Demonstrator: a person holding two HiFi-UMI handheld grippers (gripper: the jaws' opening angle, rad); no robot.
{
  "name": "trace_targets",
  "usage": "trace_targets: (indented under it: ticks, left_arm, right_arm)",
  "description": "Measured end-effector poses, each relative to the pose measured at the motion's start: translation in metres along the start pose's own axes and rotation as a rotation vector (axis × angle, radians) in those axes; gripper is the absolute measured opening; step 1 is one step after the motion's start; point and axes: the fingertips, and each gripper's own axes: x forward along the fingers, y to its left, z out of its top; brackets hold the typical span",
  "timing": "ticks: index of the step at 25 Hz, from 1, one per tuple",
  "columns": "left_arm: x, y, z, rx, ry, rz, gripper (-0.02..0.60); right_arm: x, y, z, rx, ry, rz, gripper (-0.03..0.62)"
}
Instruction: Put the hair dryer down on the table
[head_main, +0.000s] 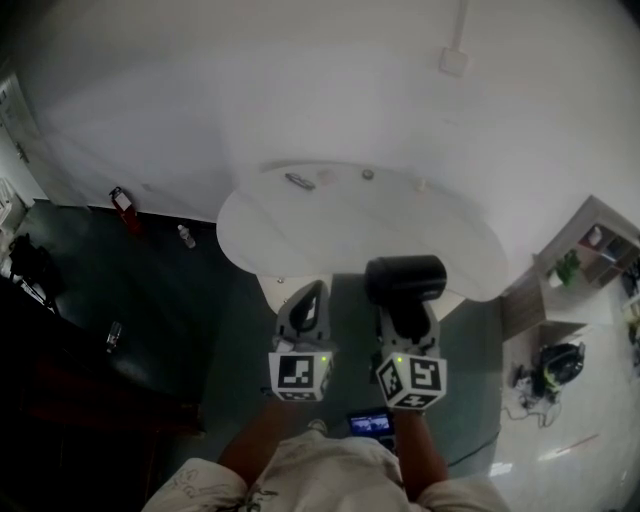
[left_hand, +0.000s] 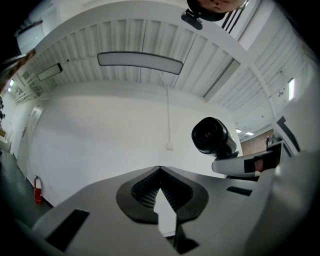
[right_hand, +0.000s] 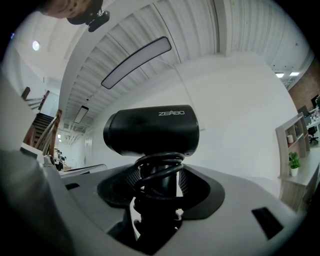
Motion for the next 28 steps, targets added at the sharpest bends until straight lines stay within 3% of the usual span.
trace_targets:
  ticks: [13,28]
  left_arm:
    - [0.076,0.011,-0.028,0.001,0.031,0.016,-0.005]
    - [0.233,-0.034,-0.040,0.039,0.008,0.055,-0.005]
  right_arm:
    - [0.073,-0.040,-0.009,0.001,0.006,0.006,0.249]
    - [0.186,-0.158,-0.001,0.030,0.018,0.070,0.249]
